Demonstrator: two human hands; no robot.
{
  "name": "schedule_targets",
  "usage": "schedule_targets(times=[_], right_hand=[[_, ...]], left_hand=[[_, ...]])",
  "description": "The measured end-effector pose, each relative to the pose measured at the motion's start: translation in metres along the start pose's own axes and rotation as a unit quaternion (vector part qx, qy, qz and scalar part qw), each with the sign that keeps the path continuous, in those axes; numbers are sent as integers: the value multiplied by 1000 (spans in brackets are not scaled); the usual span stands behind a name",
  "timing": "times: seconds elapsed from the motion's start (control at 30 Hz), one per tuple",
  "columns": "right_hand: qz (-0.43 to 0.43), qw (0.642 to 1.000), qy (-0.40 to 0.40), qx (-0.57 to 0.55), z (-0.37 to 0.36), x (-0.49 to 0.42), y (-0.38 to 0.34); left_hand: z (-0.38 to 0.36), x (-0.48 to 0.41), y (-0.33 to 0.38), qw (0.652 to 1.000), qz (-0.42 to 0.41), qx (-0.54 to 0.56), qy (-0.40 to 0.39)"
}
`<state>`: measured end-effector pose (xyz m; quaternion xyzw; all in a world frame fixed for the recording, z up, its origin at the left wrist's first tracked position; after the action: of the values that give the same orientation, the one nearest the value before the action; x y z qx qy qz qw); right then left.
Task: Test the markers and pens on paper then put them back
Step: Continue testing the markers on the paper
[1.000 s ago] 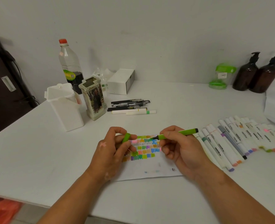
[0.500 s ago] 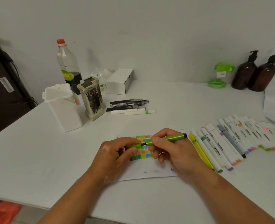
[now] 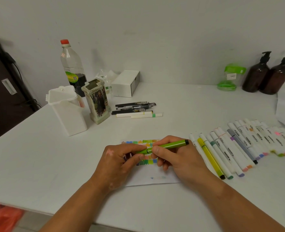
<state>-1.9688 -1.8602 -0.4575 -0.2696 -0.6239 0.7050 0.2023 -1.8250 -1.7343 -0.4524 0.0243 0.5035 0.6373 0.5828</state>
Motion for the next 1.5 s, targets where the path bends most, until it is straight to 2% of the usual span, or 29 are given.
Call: schedule_targets(times=[0.4, 0.5, 0.63, 0.7, 0.73, 0.8, 0.87, 0.93, 0.97, 1.07, 1.13, 1.27, 1.33, 1.4, 1.5], right_hand=[[-14, 999, 3, -48, -9, -1, 0], [-37, 998, -13, -54, -4, -2, 0], [-51, 995, -15, -81, 12, -1, -8], [-47, 998, -20, -24, 22, -1, -16], [-37, 998, -25, 47, 25, -1, -21], [-9, 972, -29, 232, 25, 1, -28], [15, 915, -29, 402, 20, 3, -32], [20, 864, -46, 502, 11, 8, -32], [16, 851, -45, 523, 9, 11, -30], [7, 857, 12, 515, 19, 15, -31], [-23, 846, 48, 531, 34, 15, -31], [-97, 751, 89, 647, 66, 15, -21], [-109, 714, 96, 685, 74, 14, -16], [-113, 695, 93, 704, 78, 13, -11], [-121, 691, 89, 708, 80, 11, -8]], left_hand=[[-1, -2, 3, 999, -31, -14, 17], [-5, -3, 3, 1000, -20, -3, 5], [-1, -4, 3, 999, -2, -17, 30], [1, -4, -1, 999, 21, -12, 36], [1, -4, -3, 999, 27, -14, 34], [-1, -4, -5, 999, 35, -12, 24], [-3, -4, -8, 999, 46, 0, 4], [-5, -3, -9, 999, 42, -3, -12], [-6, -3, -9, 999, 38, -12, -14], [-7, -2, -10, 998, 48, -43, -3], [-7, -1, -12, 996, 58, -71, 5], [-5, 0, -15, 984, 50, -169, 15], [-5, 0, -20, 978, 63, -200, -6], [-8, 1, -25, 974, 70, -212, -31], [-9, 1, -28, 972, 81, -218, -40]])
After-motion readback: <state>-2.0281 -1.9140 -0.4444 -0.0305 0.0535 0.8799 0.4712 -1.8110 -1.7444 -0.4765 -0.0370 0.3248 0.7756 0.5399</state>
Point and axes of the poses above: each hand's wrist, its own x-axis away from the middle knuckle, its own z-axis out of the back of the hand, y = z × x, the point moved 4 cm from there along -x, towards the middle knuckle, and after that the axes turned 5 degrees about x, right-handed, at the moved point
